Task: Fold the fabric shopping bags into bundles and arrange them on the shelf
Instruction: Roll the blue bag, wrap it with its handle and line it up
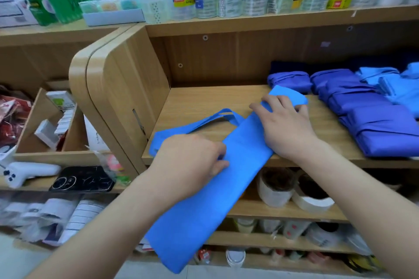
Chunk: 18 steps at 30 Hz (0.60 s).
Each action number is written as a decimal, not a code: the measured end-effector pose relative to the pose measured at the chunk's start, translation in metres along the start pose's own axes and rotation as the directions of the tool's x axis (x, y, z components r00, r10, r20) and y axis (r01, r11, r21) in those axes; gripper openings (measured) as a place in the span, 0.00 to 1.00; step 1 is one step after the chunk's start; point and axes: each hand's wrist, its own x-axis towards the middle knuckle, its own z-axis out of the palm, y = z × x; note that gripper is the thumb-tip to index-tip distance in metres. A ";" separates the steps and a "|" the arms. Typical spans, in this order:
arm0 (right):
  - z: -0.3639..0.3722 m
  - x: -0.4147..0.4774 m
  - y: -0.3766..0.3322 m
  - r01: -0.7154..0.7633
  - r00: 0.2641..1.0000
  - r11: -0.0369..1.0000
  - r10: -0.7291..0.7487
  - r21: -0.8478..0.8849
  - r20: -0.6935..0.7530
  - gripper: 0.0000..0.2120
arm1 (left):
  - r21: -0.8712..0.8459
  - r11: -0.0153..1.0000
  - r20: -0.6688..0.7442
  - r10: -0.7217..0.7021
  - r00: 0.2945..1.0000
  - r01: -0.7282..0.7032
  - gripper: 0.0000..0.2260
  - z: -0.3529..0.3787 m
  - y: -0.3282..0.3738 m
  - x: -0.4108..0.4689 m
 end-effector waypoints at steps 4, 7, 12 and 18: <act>0.010 -0.011 -0.003 -0.046 0.994 0.991 0.057 0.126 -0.090 0.24 | 0.020 1.000 -0.160 -0.016 0.987 0.019 0.18 0.007 0.008 0.023; 0.014 -0.014 -0.004 -0.020 0.989 0.967 0.056 0.254 -0.136 0.27 | -0.116 0.993 -0.122 0.012 0.992 -0.026 0.30 0.015 0.006 0.047; 0.018 -0.015 -0.003 0.147 0.953 0.818 0.034 0.557 -0.302 0.33 | -0.356 0.926 0.112 -0.093 0.989 0.127 0.35 0.010 0.003 0.073; -0.009 -0.017 -0.010 0.308 0.836 0.626 0.181 0.716 -0.518 0.32 | -0.853 0.481 0.174 -0.104 0.979 0.202 0.13 0.013 0.001 0.059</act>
